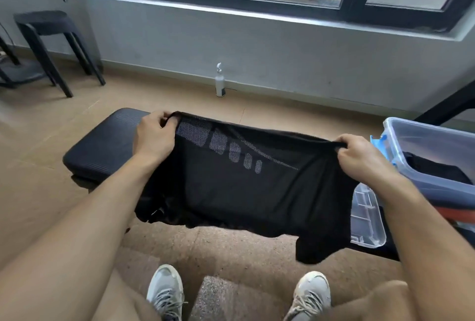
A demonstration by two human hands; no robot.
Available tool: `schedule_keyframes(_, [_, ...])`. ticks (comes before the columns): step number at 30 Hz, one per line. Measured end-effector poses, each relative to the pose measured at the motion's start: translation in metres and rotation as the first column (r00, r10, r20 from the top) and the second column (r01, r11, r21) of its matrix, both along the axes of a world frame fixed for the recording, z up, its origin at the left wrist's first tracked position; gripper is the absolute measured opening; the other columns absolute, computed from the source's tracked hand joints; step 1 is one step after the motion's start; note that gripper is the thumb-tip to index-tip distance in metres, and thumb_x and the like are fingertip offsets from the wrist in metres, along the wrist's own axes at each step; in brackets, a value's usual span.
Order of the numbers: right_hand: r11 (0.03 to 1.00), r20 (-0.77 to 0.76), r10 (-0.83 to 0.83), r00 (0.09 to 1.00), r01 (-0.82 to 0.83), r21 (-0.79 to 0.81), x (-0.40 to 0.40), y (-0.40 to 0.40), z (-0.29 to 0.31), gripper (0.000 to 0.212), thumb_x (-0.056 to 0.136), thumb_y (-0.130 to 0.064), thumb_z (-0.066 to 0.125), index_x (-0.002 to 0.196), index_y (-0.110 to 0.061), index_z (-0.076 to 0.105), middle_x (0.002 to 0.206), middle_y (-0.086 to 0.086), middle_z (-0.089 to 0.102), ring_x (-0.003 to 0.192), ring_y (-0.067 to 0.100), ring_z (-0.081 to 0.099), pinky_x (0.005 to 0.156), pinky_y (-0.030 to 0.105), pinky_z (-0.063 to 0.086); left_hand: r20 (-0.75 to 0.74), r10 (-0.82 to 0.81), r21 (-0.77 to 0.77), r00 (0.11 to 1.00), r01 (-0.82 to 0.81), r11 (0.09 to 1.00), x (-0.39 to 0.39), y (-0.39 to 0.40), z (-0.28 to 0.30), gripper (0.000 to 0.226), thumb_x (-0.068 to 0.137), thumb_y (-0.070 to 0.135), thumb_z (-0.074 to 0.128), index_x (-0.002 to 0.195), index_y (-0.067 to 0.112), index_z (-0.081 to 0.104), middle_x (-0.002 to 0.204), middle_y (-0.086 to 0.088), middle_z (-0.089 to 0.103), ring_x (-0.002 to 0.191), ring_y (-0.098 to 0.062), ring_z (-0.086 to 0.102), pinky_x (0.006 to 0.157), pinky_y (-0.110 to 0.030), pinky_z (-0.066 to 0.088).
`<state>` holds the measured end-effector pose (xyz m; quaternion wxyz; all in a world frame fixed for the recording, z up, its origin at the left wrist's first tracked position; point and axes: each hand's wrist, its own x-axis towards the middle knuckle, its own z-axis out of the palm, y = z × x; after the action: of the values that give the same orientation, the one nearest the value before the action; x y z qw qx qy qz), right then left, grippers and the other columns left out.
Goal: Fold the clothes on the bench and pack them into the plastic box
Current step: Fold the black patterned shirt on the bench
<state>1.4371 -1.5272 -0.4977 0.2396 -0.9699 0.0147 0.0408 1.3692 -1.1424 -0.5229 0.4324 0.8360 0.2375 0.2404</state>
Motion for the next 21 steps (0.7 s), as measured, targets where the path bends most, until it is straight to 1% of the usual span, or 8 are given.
schedule_keyframes(2, [0.998, 0.042, -0.046, 0.998, 0.048, -0.049, 0.000, -0.001, 0.002, 0.020, 0.095, -0.022, 0.043, 0.097, -0.024, 0.063, 0.097, 0.003, 0.066, 0.096, 0.033, 0.061, 0.092, 0.046, 0.052, -0.015, 0.018, -0.012, 1.000, -0.018, 1.000, 0.000, 0.001, 0.000, 0.024, 0.093, 0.045, 0.065, 0.087, 0.023, 0.073, 0.088, -0.004, 0.076, 0.092, -0.029, 0.070, 0.082, -0.042, 0.054])
schedule_keyframes(4, [0.996, 0.088, -0.078, 0.993, 0.083, -0.045, 0.000, -0.001, 0.004, 0.024, 0.098, -0.033, 0.044, 0.088, -0.017, 0.060, 0.092, 0.005, 0.066, 0.094, 0.035, 0.060, 0.091, 0.047, 0.051, -0.019, 0.041, -0.014, 0.999, -0.041, 0.999, 0.001, 0.001, 0.000, 0.024, 0.092, 0.045, 0.067, 0.083, 0.023, 0.072, 0.086, -0.003, 0.074, 0.091, -0.028, 0.070, 0.077, -0.038, 0.051])
schedule_keyframes(6, [0.994, 0.131, -0.104, 0.986, 0.100, 0.033, 0.001, -0.002, 0.005, 0.034, 0.098, -0.039, 0.049, 0.080, -0.012, 0.059, 0.080, 0.004, 0.064, 0.085, 0.033, 0.060, 0.082, 0.043, 0.050, -0.015, 0.060, -0.015, 0.998, -0.060, 0.998, 0.001, 0.000, 0.002, 0.023, 0.092, 0.043, 0.068, 0.081, 0.023, 0.069, 0.084, -0.003, 0.072, 0.090, -0.029, 0.069, 0.073, -0.034, 0.047])
schedule_keyframes(8, [0.973, 0.151, -0.130, 0.980, 0.096, 0.210, -0.001, -0.002, 0.007, 0.036, 0.096, -0.039, 0.057, 0.079, -0.008, 0.063, 0.072, 0.005, 0.063, 0.074, 0.027, 0.059, 0.071, 0.038, 0.045, -0.015, 0.075, -0.015, 0.997, -0.075, 0.997, 0.001, 0.001, 0.002, 0.023, 0.092, 0.044, 0.068, 0.081, 0.024, 0.069, 0.086, -0.004, 0.073, 0.092, -0.029, 0.070, 0.077, -0.036, 0.050])
schedule_keyframes(11, [0.803, 0.005, -0.130, 0.991, 0.103, 0.587, -0.009, -0.001, 0.013, 0.030, 0.092, -0.031, 0.067, 0.088, -0.002, 0.071, 0.079, 0.018, 0.068, 0.073, 0.025, 0.061, 0.067, 0.035, 0.046, -0.040, 0.066, 0.000, 0.997, -0.066, 0.998, 0.000, 0.002, 0.003, 0.022, 0.093, 0.042, 0.067, 0.088, 0.022, 0.074, 0.091, -0.006, 0.075, 0.095, -0.030, 0.070, 0.080, -0.037, 0.051])
schedule_keyframes(13, [0.673, -0.134, -0.059, 0.989, 0.139, 0.726, -0.016, 0.002, 0.019, 0.028, 0.093, -0.025, 0.068, 0.099, 0.002, 0.073, 0.085, 0.017, 0.071, 0.073, 0.026, 0.064, 0.065, 0.033, 0.047, -0.056, 0.019, 0.001, 0.998, -0.019, 1.000, 0.000, -0.002, 0.004, 0.023, 0.094, 0.039, 0.067, 0.092, 0.019, 0.075, 0.092, -0.007, 0.076, 0.094, -0.028, 0.069, 0.079, -0.035, 0.049])
schedule_keyframes(17, [0.491, -0.272, 0.172, 0.947, 0.157, 0.857, -0.033, 0.023, 0.026, 0.015, 0.092, -0.020, 0.068, 0.099, -0.008, 0.075, 0.094, 0.012, 0.076, 0.073, 0.018, 0.071, 0.062, 0.025, 0.058, -0.046, -0.096, -0.078, 0.994, 0.092, 0.993, -0.005, -0.025, 0.011, 0.018, 0.095, 0.035, 0.068, 0.085, 0.022, 0.074, 0.087, 0.000, 0.076, 0.085, -0.017, 0.067, 0.070, -0.028, 0.046])
schedule_keyframes(21, [0.447, -0.211, 0.225, 0.951, 0.092, 0.890, -0.057, 0.076, 0.021, 0.025, 0.091, -0.011, 0.070, 0.115, -0.009, 0.065, 0.093, 0.011, 0.073, 0.072, 0.017, 0.070, 0.061, 0.031, 0.055, 0.010, -0.296, -0.266, 0.955, 0.288, 0.920, -0.012, -0.056, 0.020, 0.016, 0.098, 0.025, 0.068, 0.084, 0.020, 0.075, 0.084, -0.004, 0.078, 0.083, -0.025, 0.074, 0.075, -0.035, 0.056])
